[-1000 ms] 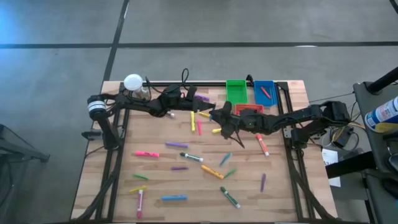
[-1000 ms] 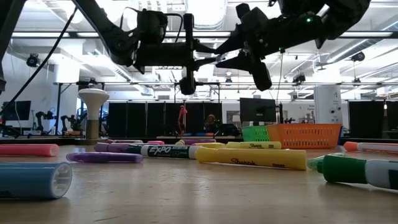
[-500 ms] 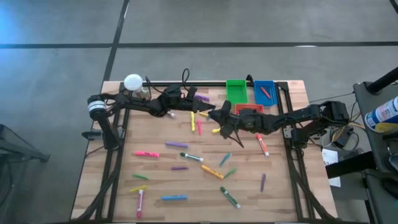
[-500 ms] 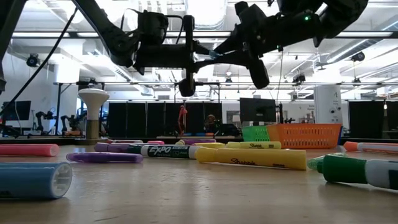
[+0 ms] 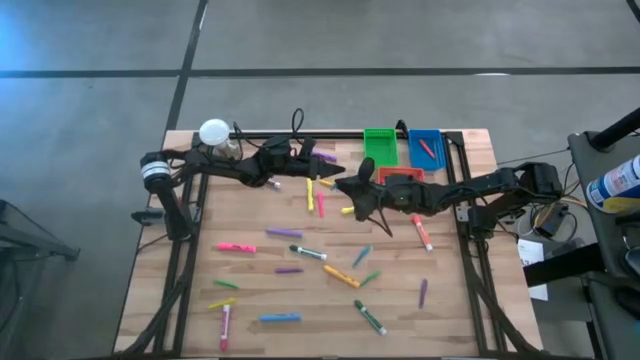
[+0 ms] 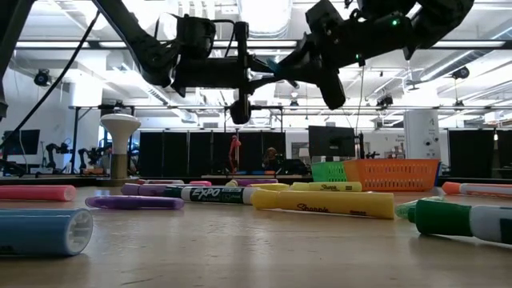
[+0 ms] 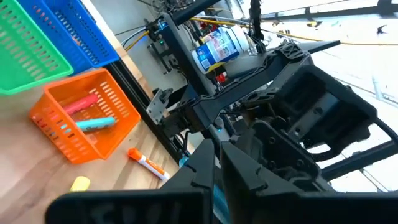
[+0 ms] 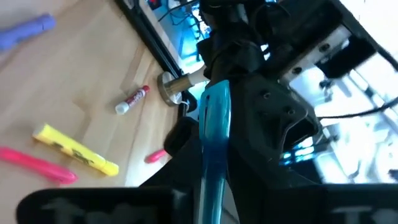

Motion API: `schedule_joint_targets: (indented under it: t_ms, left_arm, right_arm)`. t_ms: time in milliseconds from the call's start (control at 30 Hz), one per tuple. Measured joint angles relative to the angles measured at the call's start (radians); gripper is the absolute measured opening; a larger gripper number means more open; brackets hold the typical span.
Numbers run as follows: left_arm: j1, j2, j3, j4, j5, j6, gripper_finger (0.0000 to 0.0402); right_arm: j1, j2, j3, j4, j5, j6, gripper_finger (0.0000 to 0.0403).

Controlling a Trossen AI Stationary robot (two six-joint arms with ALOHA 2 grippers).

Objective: Pick & Place Markers
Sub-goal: Put the top blue pen into the blue bin

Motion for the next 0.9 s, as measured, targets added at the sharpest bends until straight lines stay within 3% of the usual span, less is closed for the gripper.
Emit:
schedule_joint_targets:
  t_ms: [133, 333, 500, 667, 900]
  left_arm:
    - [0.029, -0.015, -0.001, 0.004, 0.079, 0.070, 0.0046]
    - [0.036, -0.099, -0.039, -0.036, 0.113, 0.321, 0.0048]
    - [0.026, -0.214, -0.088, -0.285, -0.173, 0.599, 0.0031]
    - [-0.016, -0.328, -0.108, -0.506, -0.471, 0.800, 0.0010]
    - [-0.068, -0.485, -0.124, -0.654, -0.580, 0.862, 0.0000]
  right_arm:
    - [-0.007, -0.030, 0.000, -0.048, 0.004, 0.151, 0.0055]
    - [-0.063, -0.111, 0.000, -0.214, -0.007, 0.479, 0.0055]
    - [-0.126, -0.165, -0.001, -0.362, -0.008, 0.748, 0.0055]
    - [-0.184, -0.176, -0.001, -0.428, -0.010, 0.897, 0.0055]
    - [-0.243, -0.173, -0.001, -0.457, -0.012, 0.955, 0.0055]
